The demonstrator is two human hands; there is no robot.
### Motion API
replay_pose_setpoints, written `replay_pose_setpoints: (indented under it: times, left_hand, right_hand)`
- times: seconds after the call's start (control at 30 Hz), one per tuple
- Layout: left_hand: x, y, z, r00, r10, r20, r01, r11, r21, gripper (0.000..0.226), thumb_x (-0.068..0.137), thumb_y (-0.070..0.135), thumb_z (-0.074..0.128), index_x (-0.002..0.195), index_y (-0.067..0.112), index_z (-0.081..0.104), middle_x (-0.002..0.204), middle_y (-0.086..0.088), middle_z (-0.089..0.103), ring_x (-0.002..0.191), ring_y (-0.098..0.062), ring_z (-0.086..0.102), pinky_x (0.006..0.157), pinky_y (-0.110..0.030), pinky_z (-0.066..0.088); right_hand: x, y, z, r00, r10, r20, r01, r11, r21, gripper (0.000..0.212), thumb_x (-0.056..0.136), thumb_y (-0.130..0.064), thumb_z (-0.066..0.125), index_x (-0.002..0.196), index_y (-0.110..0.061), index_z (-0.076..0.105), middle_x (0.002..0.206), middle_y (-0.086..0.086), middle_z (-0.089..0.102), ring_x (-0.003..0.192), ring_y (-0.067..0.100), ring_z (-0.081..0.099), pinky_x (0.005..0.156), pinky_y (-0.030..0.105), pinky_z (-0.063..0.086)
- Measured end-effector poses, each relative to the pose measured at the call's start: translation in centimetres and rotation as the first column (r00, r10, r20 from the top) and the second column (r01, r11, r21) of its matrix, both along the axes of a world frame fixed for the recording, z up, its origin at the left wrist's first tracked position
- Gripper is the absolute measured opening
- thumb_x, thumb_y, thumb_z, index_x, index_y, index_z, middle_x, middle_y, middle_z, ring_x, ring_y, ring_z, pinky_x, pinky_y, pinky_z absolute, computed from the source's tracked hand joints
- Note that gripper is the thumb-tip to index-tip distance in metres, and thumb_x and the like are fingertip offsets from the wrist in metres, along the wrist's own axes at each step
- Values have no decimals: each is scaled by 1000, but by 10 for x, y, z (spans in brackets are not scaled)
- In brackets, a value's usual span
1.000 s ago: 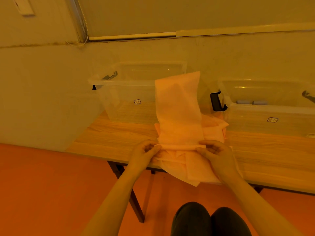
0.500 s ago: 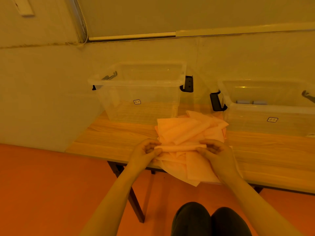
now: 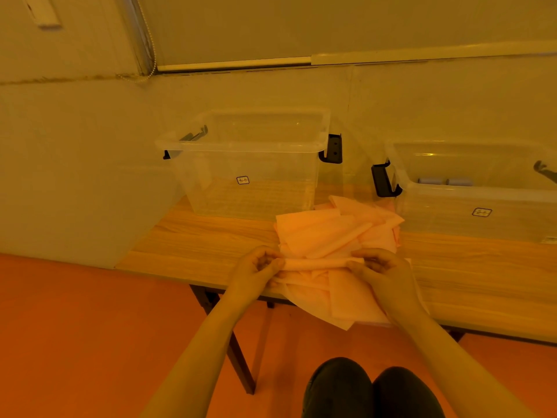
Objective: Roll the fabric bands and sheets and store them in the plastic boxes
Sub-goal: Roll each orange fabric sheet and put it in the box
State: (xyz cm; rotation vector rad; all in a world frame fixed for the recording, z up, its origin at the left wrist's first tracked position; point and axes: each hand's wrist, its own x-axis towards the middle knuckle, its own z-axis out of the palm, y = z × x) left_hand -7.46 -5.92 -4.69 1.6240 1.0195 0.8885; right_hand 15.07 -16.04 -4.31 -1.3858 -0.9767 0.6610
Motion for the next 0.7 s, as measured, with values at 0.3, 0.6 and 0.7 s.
replay_pose_setpoints:
  times: [0.3, 0.6, 0.7]
  left_hand:
    - [1, -1, 1, 1000, 2, 3, -2, 1000, -8, 3, 90, 17, 63, 88, 16, 65, 70, 2, 67, 63, -10, 63, 56, -26, 49]
    - [-1, -7, 10, 999, -8, 36, 11, 996, -83, 13, 88, 14, 66, 87, 26, 72, 82, 7, 68, 68, -7, 60, 60, -26, 48]
    - [-2, -9, 14, 998, -35, 56, 41, 992, -119, 14, 89, 14, 64, 94, 26, 71, 90, 7, 68, 72, -4, 62, 60, -21, 48]
  right_hand:
    - [1, 1, -4, 1000, -26, 5, 26, 1000, 10, 28, 79, -12, 75, 97, -31, 64, 100, -17, 62, 80, -16, 60, 62, 6, 49]
    - [3, 1, -5, 1000, -6, 11, 6, 1000, 0, 27, 80, -10, 74, 102, -24, 67, 102, -14, 62, 81, -15, 60, 63, 5, 47]
    - [2, 1, -5, 999, 8, 33, -8, 1000, -16, 24, 81, -12, 73, 102, -22, 68, 102, -15, 62, 81, -17, 58, 62, 3, 46]
